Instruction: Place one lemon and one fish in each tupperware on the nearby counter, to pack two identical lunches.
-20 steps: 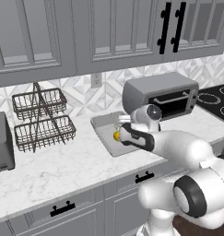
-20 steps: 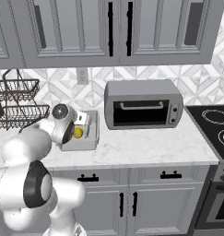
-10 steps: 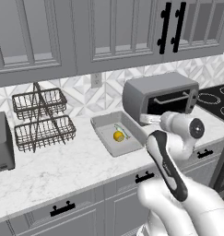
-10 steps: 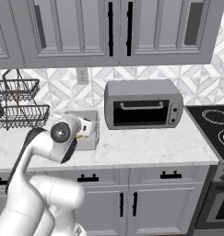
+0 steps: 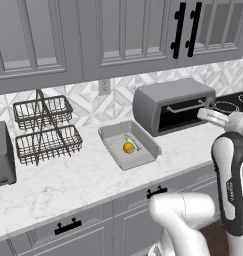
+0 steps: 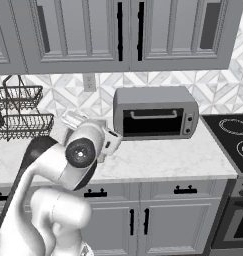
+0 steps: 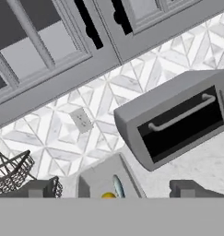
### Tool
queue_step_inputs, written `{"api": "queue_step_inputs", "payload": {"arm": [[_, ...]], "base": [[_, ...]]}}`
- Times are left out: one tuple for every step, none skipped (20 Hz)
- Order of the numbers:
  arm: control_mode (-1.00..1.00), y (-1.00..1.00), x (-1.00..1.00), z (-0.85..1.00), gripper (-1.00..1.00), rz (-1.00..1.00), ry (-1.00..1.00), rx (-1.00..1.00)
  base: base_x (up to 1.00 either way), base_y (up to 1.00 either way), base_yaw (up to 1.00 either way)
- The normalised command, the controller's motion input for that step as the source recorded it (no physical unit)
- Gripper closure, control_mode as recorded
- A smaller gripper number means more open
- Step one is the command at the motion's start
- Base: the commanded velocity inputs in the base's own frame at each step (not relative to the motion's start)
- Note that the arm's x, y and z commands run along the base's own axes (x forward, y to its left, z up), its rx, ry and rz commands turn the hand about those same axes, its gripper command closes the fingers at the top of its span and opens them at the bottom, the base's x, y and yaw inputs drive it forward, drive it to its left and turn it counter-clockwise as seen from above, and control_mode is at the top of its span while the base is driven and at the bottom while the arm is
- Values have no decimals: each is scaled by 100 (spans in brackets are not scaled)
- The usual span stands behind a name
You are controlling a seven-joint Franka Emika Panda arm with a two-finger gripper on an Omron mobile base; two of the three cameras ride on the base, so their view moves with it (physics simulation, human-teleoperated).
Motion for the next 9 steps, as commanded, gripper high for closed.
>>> {"api": "queue_step_inputs", "payload": {"arm": [[-100, -100, -100, 0, -100, 0, -7, 31], [-100, -79, -49, 0, -100, 0, -17, 30], [-100, -92, -69, 0, -100, 0, -20, 33], [-100, -97, -71, 0, -100, 0, -20, 35], [-100, -100, -82, 0, -100, 0, -24, 37], [-100, -100, -85, 0, -100, 0, -24, 38], [-100, -100, -89, -1, -100, 0, -25, 41], [-100, -100, -91, -1, -100, 0, -25, 40], [-100, -100, -91, 0, -100, 0, -27, 39]], "base": [[0, 0, 0], [0, 0, 0], [0, 0, 0], [0, 0, 0], [0, 0, 0], [0, 0, 0], [0, 0, 0], [0, 0, 0], [0, 0, 0]]}}
